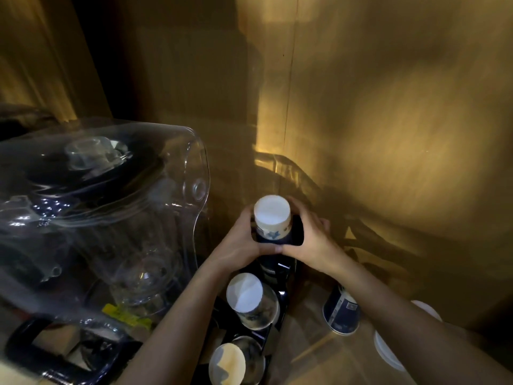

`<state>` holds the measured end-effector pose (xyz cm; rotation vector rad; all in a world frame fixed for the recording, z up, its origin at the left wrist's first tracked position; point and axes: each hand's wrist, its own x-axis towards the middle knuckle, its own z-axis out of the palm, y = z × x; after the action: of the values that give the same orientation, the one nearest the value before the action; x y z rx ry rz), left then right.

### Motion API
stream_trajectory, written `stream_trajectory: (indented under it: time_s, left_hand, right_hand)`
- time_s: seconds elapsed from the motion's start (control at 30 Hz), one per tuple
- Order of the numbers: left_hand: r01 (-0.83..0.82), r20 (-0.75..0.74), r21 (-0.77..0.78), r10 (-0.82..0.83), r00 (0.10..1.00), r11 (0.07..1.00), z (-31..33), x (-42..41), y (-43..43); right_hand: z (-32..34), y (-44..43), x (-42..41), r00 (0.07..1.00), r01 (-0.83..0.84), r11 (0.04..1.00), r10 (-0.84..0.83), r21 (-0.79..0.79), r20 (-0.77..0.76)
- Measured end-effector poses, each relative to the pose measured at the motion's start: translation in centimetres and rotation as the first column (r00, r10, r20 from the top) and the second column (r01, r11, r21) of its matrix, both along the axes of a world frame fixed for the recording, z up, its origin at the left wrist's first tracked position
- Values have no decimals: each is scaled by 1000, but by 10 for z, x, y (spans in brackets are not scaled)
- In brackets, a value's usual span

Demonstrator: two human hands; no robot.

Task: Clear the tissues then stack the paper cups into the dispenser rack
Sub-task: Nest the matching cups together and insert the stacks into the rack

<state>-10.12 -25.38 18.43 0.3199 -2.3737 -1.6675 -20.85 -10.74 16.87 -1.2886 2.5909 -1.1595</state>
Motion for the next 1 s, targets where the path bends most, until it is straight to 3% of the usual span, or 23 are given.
stream_trajectory:
  time_s: [0.2, 0.43, 0.57, 0.73, 0.83, 0.93, 1.0]
  left_hand:
    - [-46, -23, -147, 43, 999, 988, 1, -4, 7]
    - [-1, 49, -164, 10, 999, 986, 5, -10, 6]
    - [17, 60, -163, -7, 998, 987, 5, -8, 4]
    - [-29, 72, -204, 44, 996, 978, 23, -7, 13]
    - [-72, 5, -367, 79, 997, 928, 43, -4, 33]
    - [-171, -89, -638, 149, 985, 751, 56, -1, 64]
    - [-216, -160, -679, 145, 976, 701, 55, 0, 88]
  right_hand:
    - [-2, 6, -7, 995, 100, 994, -99, 34, -27]
    - [2, 6, -6, 989, 101, 985, -84, 142, -125]
    - [4, 14, 2, 985, 58, 998, -60, -16, -164]
    - [12, 39, -8, 996, 87, 993, -88, -82, -16]
    - [12, 56, -18, 985, 171, 981, -168, -87, 42]
    - [4, 73, -25, 965, 248, 966, -239, -72, 110]
    - [-5, 85, -28, 951, 255, 964, -236, -78, 199]
